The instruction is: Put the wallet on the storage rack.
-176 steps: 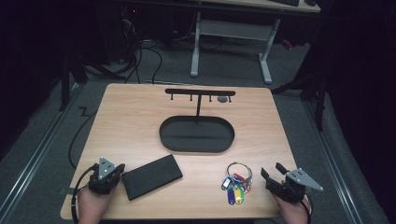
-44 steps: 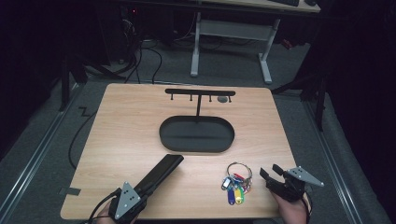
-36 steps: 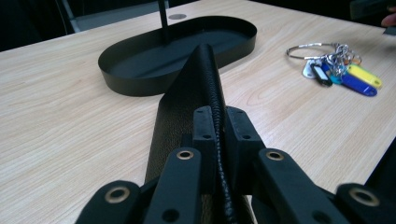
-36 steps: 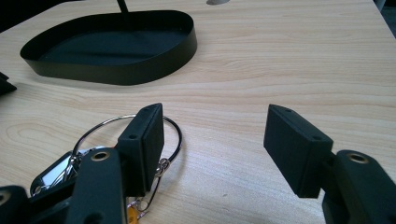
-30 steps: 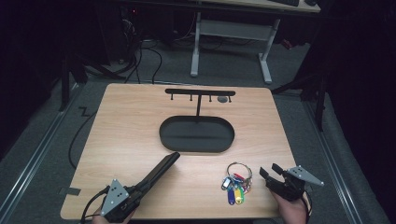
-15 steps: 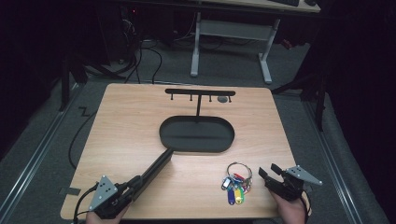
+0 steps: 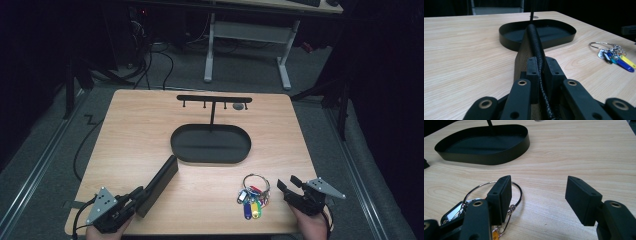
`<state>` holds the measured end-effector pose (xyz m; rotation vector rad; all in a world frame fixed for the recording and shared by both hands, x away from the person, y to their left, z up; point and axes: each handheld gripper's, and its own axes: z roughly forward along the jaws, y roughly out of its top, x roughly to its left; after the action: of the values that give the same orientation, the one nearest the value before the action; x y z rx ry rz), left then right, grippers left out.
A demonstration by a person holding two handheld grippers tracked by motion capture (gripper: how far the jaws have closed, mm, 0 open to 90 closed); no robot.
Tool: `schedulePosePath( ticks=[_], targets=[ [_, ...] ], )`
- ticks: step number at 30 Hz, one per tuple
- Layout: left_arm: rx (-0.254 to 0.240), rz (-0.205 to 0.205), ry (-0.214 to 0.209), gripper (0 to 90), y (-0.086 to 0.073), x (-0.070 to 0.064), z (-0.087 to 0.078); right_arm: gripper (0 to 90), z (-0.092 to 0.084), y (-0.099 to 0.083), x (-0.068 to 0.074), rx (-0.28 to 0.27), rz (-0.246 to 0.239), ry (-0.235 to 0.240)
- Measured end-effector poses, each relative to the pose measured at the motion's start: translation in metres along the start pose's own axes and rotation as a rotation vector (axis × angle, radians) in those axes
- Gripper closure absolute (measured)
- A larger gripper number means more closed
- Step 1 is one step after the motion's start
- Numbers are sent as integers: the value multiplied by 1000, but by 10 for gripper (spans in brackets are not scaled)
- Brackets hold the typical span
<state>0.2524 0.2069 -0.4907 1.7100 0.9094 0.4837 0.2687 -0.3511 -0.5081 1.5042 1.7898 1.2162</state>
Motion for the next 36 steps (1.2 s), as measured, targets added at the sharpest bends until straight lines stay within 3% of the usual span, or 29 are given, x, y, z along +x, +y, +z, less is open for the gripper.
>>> schedulePosePath(
  ticks=[8,17,21,27,36],
  targets=[
    [-8,-6,-2,822,-2,6,-2,386,0,0,1,-1,2,-9],
    [-7,26,1,791,-1,0,-3,387,3,1,-1,6,-7,5],
    [-4,14,-5,743,-3,1,-2,386,3,1,-1,5,-6,10],
    [40,20,-6,664,-5,-1,2,386,6,1,0,15,-9,15],
    [112,118,69,646,-4,-10,5,386,8,2,1,15,-1,19]
  ],
)
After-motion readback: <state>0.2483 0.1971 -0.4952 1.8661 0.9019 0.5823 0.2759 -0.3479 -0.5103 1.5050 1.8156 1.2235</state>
